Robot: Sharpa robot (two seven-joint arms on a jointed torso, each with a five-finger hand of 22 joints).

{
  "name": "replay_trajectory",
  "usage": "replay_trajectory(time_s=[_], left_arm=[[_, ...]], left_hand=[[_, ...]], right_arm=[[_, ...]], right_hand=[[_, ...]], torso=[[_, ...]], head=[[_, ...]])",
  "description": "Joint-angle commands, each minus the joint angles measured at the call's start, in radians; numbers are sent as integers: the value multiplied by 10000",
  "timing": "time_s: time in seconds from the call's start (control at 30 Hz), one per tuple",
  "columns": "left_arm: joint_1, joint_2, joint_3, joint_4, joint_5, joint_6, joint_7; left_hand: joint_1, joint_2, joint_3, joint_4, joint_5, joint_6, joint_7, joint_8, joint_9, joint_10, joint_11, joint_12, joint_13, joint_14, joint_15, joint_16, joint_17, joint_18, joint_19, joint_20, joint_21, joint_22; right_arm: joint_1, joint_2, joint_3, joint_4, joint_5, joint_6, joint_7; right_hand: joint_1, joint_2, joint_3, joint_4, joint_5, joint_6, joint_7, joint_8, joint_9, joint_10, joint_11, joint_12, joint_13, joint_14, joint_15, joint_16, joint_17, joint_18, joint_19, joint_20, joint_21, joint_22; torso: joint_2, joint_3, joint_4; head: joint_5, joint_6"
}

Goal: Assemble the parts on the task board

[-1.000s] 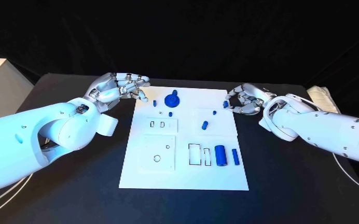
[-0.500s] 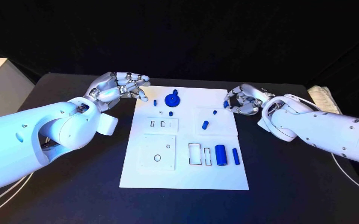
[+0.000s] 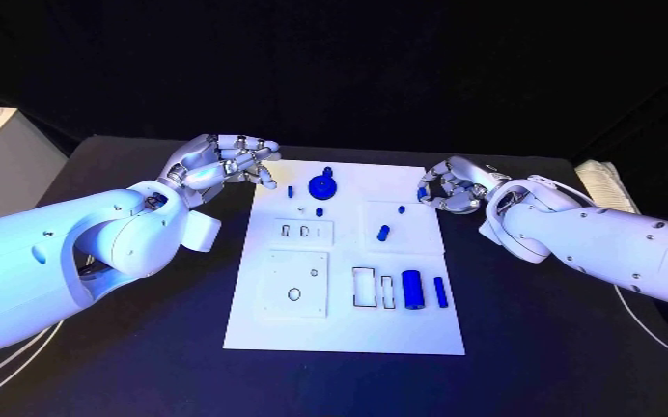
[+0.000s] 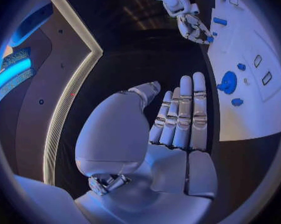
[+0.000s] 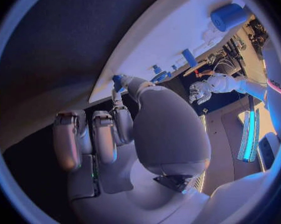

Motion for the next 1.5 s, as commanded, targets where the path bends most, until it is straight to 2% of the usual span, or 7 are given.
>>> replay_trajectory(time_s=[0.03, 0.4, 0.73, 0.87, 1.07, 1.2, 1.5], left_arm=[[2, 5, 4, 1, -48, 155, 78], [2, 5, 4, -3, -48, 175, 52], [2, 8, 4, -16, -67, 186, 49], [2, 16, 4, -16, -85, 189, 50], [4, 40, 4, -21, -93, 169, 48], [6, 66, 4, -12, -95, 164, 46], [7, 103, 5, 0, -116, 114, -13]], left_hand=[[44, -16, 60, 10, -1, -72, 145, -52, -16, -72, 8, -24, -4, -31, 4, -36, -14, 75, -95, -7, 57, 14], [32, -13, 66, 11, -2, -77, 147, -55, -17, -78, 10, -22, -4, -31, 8, -35, -15, 74, -106, -4, 71, 24], [32, -13, 66, 11, -2, -77, 147, -55, -17, -78, 10, -22, -4, -31, 8, -35, -15, 74, -106, -4, 71, 24], [20, -10, 70, 13, -3, -80, 148, -57, -17, -82, 12, -21, -3, -32, 11, -35, -16, 74, -117, -1, 81, 31], [19, -19, 72, 3, -5, -81, 145, -57, -17, -83, 11, -18, -2, -34, 11, -35, -17, 75, -127, 0, 92, 38], [-3, -66, 53, -10, -17, -77, 140, -55, -15, -80, 9, -10, 1, -37, 13, -34, -18, 75, -147, 5, 112, 52], [-118, -81, 94, -14, -14, -6, 89, -11, 11, 408, -84, 257, 120, 5, -47, 22, -5, 107, -229, -3, 273, 154]], right_arm=[[-17, 39, -4, -47, -49, 150, -65], [-21, 115, -3, -114, -59, 21, -107], [-10, 93, 4, 213, 40, -992, -250], [110, 74, 23, 433, 51, -1429, -595], [526, -52, 40, 1020, -93, -1881, -1335], [784, -138, 45, 1750, -447, -2097, -2065], [853, 219, 9, 3286, -1363, -2011, -3434]], right_hand=[[-7, 56, 42, -2, -53, 69, 8, 51, 17, 22, -64, 21, 937, 1021, -77, 57, 2555, -55, 788, -51, 8, 2129], [-38, 92, 153, -39, -162, 181, -29, 132, 45, 58, -92, 53, 971, 1021, -102, 56, 2553, -56, 790, -76, 9, 2132], [-290, 193, 271, -24, -161, 551, -213, 455, 179, 298, -245, 275, 1183, 1026, -238, 65, 2573, -64, 809, -192, 36, 2163], [-322, 229, 326, -49, -14, 593, -259, 531, 214, 327, -290, 295, 1208, 1030, -279, 74, 2590, -64, 811, -233, 35, 2164], [-315, 307, 410, -107, 87, 600, -283, 608, 254, 332, -325, 287, 1210, 1037, -303, 87, 2617, -68, 818, -266, 45, 2174], [-366, 283, 395, -114, 45, 607, -279, 643, 272, 352, -320, 305, 1230, 1036, -304, 85, 2613, -72, 826, -273, 58, 2187], [-425, 282, 390, -109, -5, 617, -283, 684, 293, 326, -323, 264, 1196, 1036, -305, 86, 2614, -69, 821, -278, 45, 2176]], torso=[[2, 4, -7], [-3, 4, -17], [-9, 4, -14], [-11, -9, -22], [-15, -17, -26], [-29, -10, -52], [-37, -23, -51]], head=[[16, -3], [-16, -28], [-28, -13], [-37, -11], [-38, -8], [-10, -14], [132, -74]])
